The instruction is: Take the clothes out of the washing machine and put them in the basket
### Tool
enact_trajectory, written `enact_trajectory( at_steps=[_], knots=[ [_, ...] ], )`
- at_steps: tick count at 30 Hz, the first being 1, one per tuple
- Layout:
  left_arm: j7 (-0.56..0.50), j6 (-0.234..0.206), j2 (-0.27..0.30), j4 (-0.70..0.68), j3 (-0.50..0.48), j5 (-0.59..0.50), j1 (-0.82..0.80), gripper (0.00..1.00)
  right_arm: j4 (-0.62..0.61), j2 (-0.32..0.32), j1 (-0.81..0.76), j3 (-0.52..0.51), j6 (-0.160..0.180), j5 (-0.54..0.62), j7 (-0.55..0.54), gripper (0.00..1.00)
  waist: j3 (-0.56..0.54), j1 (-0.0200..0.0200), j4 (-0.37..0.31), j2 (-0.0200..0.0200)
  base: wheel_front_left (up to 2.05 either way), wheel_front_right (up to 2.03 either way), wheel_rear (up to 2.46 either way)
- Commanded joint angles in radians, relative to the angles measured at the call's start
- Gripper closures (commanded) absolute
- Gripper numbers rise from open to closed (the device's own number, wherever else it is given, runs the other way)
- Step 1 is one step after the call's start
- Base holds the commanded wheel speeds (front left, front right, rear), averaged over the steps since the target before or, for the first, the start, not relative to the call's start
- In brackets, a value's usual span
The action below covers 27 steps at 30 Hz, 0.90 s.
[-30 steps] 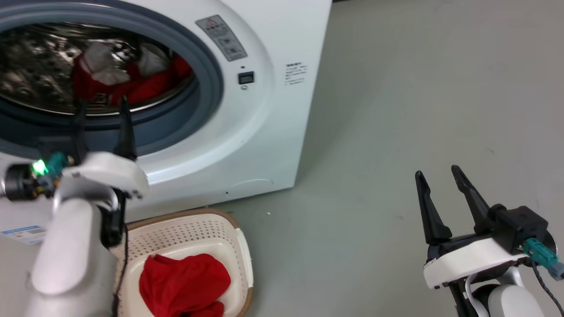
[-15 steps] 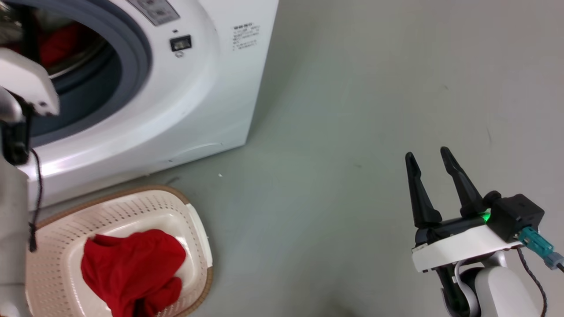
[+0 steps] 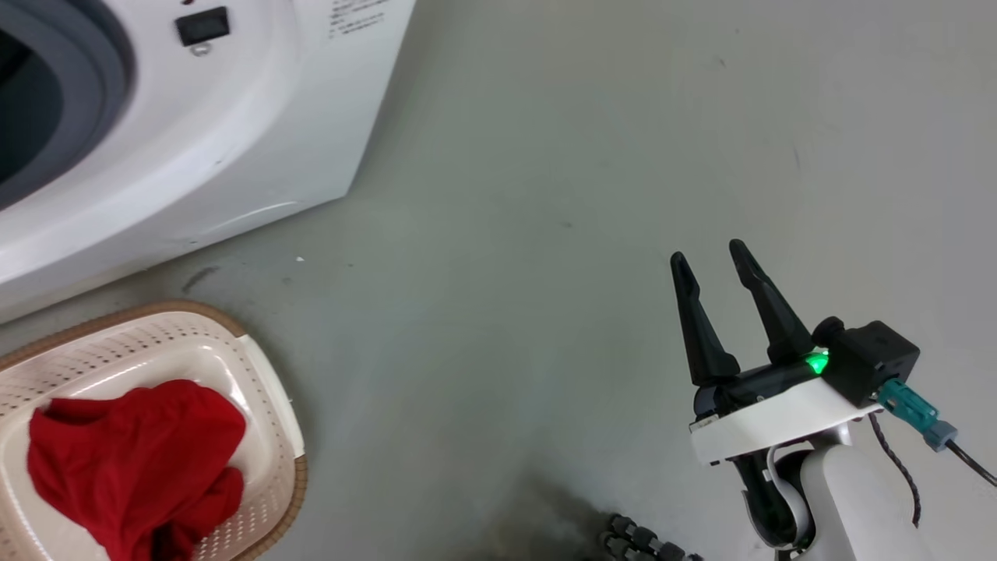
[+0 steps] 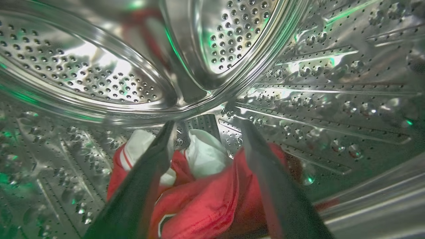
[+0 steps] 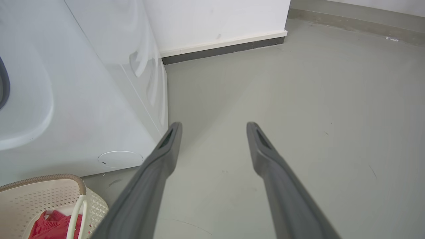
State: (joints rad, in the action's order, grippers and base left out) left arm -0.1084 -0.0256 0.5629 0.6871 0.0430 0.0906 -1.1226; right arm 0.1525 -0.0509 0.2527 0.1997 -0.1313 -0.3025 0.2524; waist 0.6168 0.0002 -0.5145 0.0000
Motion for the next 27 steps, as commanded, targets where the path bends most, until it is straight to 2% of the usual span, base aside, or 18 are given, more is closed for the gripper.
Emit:
enact_trajectory(
  at_steps=[1,6,11,21,27],
  knots=[
    [-0.011,-0.001,0.018,0.014,0.006,-0.012,-0.036,0.0,0.005,0.001,0.021,0.008,0.001,-0.005,0.007,0.0,0.03,-0.0002,-0.031,0.0,0.0,0.0,0.0],
    [-0.071,0.018,0.064,0.05,0.041,-0.047,-0.136,0.0,0.018,0.001,0.027,0.029,0.001,-0.02,0.012,0.0,0.058,-0.0002,-0.063,0.0,0.0,0.0,0.0],
    [-0.162,0.041,0.081,0.08,0.081,-0.075,-0.226,0.0,0.019,0.001,0.014,0.033,0.001,-0.021,0.013,0.0,0.084,-0.0002,-0.061,0.0,0.0,0.0,0.0],
    [-0.318,0.054,0.077,0.112,0.127,-0.096,-0.354,0.0,-0.022,0.001,-0.025,0.038,0.001,-0.028,0.012,0.0,0.129,-0.0002,-0.054,0.0,0.0,0.0,0.0],
    [-0.475,0.084,0.088,0.133,0.165,-0.11,-0.39,0.0,-0.044,0.001,-0.045,0.039,0.001,-0.033,0.012,0.0,0.154,-0.0002,-0.048,0.0,0.0,0.0,0.0]
  ],
)
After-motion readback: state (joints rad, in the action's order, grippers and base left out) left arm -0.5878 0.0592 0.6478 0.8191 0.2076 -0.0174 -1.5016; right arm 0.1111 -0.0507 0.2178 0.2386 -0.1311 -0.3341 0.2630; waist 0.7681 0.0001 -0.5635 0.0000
